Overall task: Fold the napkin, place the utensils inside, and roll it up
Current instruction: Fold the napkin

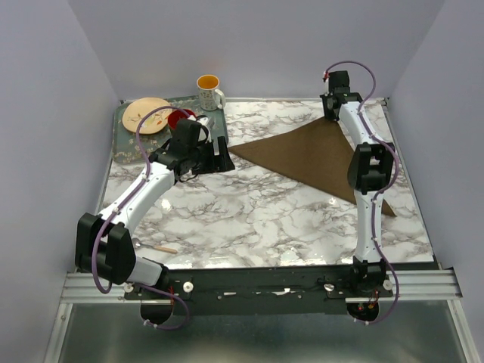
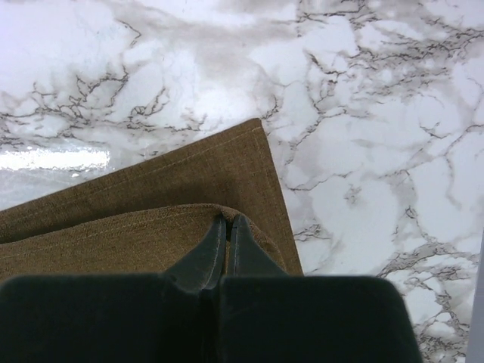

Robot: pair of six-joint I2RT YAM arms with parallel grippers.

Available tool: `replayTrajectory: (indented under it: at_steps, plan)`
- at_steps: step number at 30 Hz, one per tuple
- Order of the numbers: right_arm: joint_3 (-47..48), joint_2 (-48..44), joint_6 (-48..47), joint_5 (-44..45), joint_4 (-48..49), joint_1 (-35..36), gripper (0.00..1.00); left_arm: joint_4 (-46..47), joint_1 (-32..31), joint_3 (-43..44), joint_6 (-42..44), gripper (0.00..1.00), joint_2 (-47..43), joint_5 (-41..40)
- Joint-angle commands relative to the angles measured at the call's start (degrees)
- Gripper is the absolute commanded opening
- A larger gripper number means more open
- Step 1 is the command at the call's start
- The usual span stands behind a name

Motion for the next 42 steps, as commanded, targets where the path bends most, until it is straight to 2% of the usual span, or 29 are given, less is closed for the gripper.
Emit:
replayTrajectory:
  at_steps: [1, 27, 32, 34, 37, 38, 40, 42]
  plan:
    - [2.5, 2.0, -1.5, -0.5, 2.4, -0.8, 0.02, -0.9, 0.4, 1.5, -0.1, 0.9, 0.2, -0.4]
    - [6.3, 5.3, 0.3, -0.9, 2.7, -1.8, 0.05, -1.3, 0.4, 1.6, 0.5, 0.9, 0.1, -0.7]
    - [7.6, 6.2, 0.0, -2.5, 2.9, -1.8, 0.1, -1.3, 0.4, 1.6, 0.5, 0.9, 0.2, -0.6]
    - [7.7, 6.3, -0.1, -2.8, 2.9, -1.9, 0.19, -1.2, 0.4, 1.5, 0.4, 0.9, 0.2, -0.5]
    - [7.7, 5.3, 0.0, -1.9, 2.2, -1.9, 0.46, -0.8, 0.4, 1.3, 0.2, 0.9, 1.0, 0.3]
    - [7.8, 4.8, 0.2, -0.6, 0.9, -1.9, 0.58, -0.7, 0.4, 1.5, 0.1, 0.9, 1.3, 0.6]
    - [8.8, 3.2, 2.0, 0.2, -1.9, -1.8, 0.61, -0.4, 0.4, 2.3, -0.9, 0.9, 2.6, 1.4]
    - [5.7, -1.6, 8.2, 1.8, -7.7, -1.9, 0.7, 2.3, 0.2, 2.6, -2.4, 0.88, 3.8, 2.1]
